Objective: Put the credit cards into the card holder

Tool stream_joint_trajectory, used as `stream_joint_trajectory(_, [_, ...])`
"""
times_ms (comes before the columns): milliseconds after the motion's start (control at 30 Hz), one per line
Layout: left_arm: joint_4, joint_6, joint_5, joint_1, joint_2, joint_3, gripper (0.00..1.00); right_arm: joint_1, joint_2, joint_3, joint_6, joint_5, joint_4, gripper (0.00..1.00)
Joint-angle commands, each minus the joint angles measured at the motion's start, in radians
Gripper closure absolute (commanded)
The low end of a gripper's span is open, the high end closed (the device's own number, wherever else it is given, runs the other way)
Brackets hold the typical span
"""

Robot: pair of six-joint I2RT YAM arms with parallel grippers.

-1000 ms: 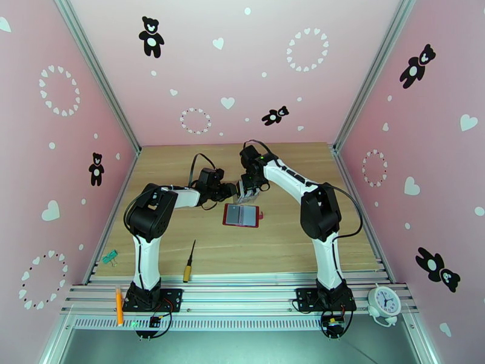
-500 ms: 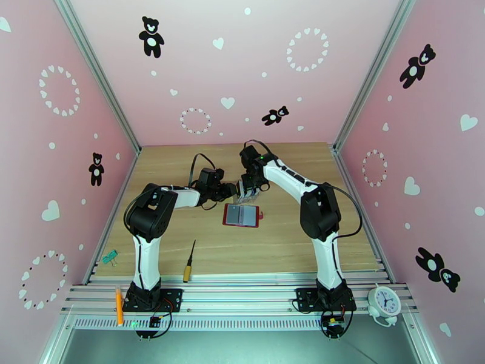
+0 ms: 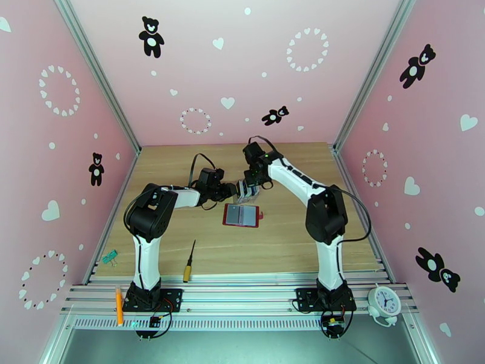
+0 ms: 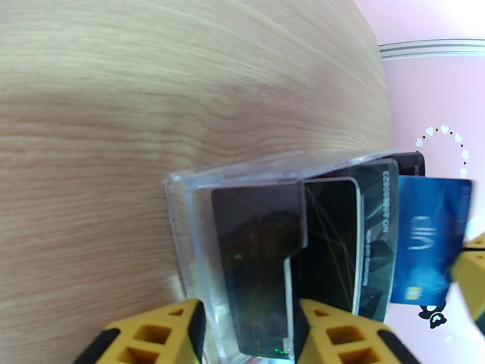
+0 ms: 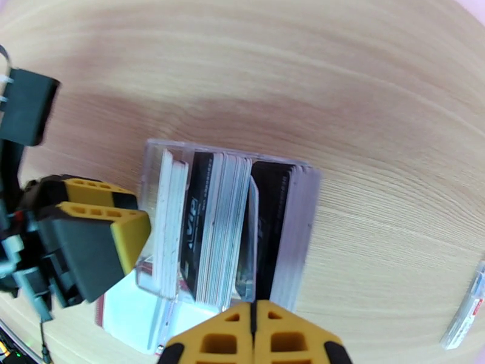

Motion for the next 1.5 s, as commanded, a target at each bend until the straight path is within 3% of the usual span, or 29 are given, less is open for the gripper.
stream_joint_trajectory(0, [-0.084,0.003,0.005,-0.004,0.006,-0.008,0.55,-0.01,-0.078,-0.022,0.027,0.024,0.008,1.0])
stream_joint_trajectory(167, [-0.082,0.006,0.005,-0.004,-0.001,-0.012,0.55,-0.025,-0.15,-0.068,0.052,-0.007,0.035,1.0])
stream_joint_trajectory(600, [-0.083,0.027,-0.008,-0.004,-0.066,-0.035,0.53,-0.075,-0.353,-0.281,0.187,-0.293,0.199,1.0])
stream_joint_trajectory(867, [-0.123,0.061,-0.044,-0.004,-0.151,-0.054,0.49,-0.101,-0.47,-0.571,0.349,-0.588,0.487,1.0])
stream_joint_trajectory(1067, [-0.191,0.103,-0.096,-0.004,-0.207,-0.052,0.47,-0.104,-0.513,-0.797,0.511,-0.727,0.771,1.0])
stream_joint_trajectory(1267, [-0.276,0.145,-0.142,-0.004,-0.252,-0.055,0.47,-0.107,-0.518,-0.96,0.67,-0.771,1.033,1.0])
stream_joint_trajectory(1467, [-0.305,0.181,-0.13,-0.009,-0.281,-0.12,0.46,-0.107,-0.501,-1.076,0.703,-0.78,1.199,1.0])
